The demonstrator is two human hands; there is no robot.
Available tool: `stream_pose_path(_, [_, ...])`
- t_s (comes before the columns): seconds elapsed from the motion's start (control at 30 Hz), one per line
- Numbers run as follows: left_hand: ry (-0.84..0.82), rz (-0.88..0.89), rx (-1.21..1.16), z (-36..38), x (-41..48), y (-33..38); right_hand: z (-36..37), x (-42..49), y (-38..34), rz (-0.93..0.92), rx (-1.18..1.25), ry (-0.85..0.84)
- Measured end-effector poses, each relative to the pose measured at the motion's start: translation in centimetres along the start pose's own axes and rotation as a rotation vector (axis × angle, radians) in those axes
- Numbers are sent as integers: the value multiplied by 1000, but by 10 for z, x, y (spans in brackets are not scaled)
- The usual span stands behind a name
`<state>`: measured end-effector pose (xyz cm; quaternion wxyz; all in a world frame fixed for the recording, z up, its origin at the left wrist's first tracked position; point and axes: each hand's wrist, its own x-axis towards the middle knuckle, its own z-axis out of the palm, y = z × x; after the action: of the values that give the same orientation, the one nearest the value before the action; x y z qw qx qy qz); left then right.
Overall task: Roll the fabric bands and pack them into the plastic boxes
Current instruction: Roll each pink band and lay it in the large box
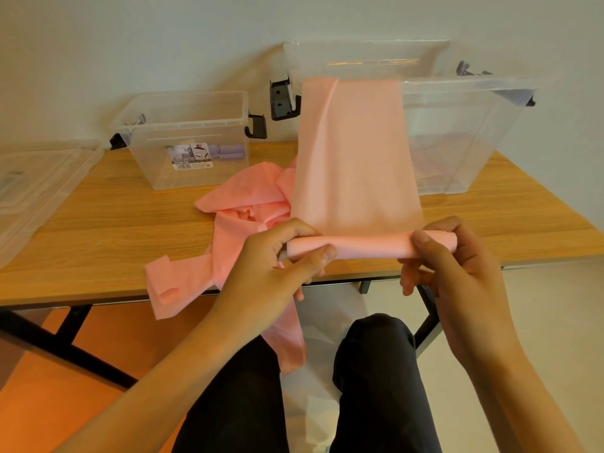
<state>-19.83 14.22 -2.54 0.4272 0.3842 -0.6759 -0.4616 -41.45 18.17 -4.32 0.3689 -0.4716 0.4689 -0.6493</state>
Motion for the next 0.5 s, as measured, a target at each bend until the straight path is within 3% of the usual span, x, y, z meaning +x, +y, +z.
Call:
stream_pose_path(0.33, [13, 41, -15, -2, -2, -1, 1, -5, -4, 35, 38, 26])
stream_pose_path(0.5, [50, 49, -19, -2, -2, 1, 2, -4, -6, 30, 34, -67])
